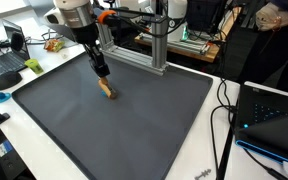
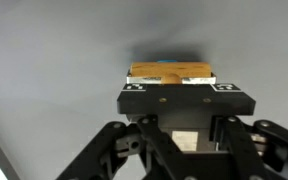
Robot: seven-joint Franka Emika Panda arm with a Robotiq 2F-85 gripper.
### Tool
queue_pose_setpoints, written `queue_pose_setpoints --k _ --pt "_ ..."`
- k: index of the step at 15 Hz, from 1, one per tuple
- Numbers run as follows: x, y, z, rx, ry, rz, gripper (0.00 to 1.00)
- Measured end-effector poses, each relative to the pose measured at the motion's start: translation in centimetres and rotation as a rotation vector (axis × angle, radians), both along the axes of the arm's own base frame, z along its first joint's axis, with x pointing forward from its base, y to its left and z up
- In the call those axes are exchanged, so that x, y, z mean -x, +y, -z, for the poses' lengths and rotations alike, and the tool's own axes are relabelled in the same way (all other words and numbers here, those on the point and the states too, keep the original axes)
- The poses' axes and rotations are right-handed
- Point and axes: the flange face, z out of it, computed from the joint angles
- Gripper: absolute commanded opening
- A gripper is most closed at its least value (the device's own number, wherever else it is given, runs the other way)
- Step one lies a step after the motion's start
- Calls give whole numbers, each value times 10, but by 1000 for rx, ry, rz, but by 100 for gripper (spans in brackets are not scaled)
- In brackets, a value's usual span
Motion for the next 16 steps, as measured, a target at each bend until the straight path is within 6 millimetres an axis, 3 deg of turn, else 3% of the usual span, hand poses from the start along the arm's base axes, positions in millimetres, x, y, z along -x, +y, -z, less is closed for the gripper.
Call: queue_pose_setpoints --k 16 --pt "20 10 15 -23 177 -60 23"
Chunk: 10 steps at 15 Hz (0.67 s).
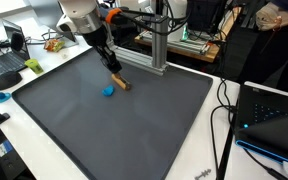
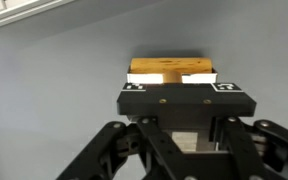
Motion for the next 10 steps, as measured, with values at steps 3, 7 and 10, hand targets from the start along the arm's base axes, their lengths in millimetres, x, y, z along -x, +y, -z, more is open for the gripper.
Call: queue_pose_setpoints --k 3,7,10 --pt "2 5 -5 8 -2 -33 23" --pt "6 12 -42 -22 -17 -195 23" --pt "13 12 -84 -62 -27 -361 23"
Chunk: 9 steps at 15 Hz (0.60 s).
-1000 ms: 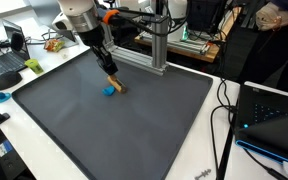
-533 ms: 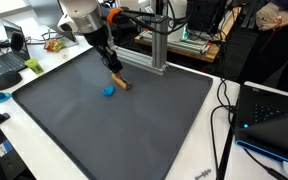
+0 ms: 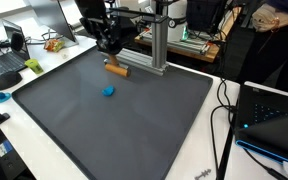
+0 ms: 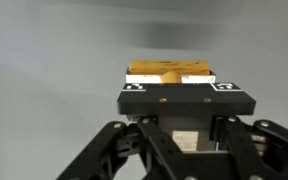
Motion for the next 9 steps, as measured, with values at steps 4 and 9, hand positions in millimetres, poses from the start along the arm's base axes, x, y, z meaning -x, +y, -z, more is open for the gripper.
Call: queue_pose_setpoints --k 4,9 --pt "1 -8 -25 -37 -19 -215 23" --pt "-5 -9 -12 -80 -1 -486 23"
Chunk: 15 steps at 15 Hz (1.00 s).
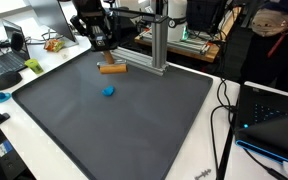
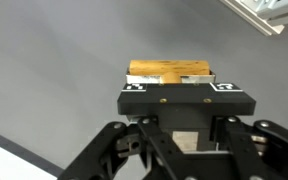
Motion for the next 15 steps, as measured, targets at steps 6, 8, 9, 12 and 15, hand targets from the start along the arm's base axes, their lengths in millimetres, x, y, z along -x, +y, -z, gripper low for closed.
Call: queue_pose_setpoints --k 6,8,9,12,15 --pt "-7 -1 23 -17 8 -110 48" --pt "-7 -1 22 -17 7 -110 23" --pt "-7 -1 22 -17 7 -110 23" --pt "-8 2 26 -30 9 -145 23" --pt "-12 0 31 -43 -5 -210 23"
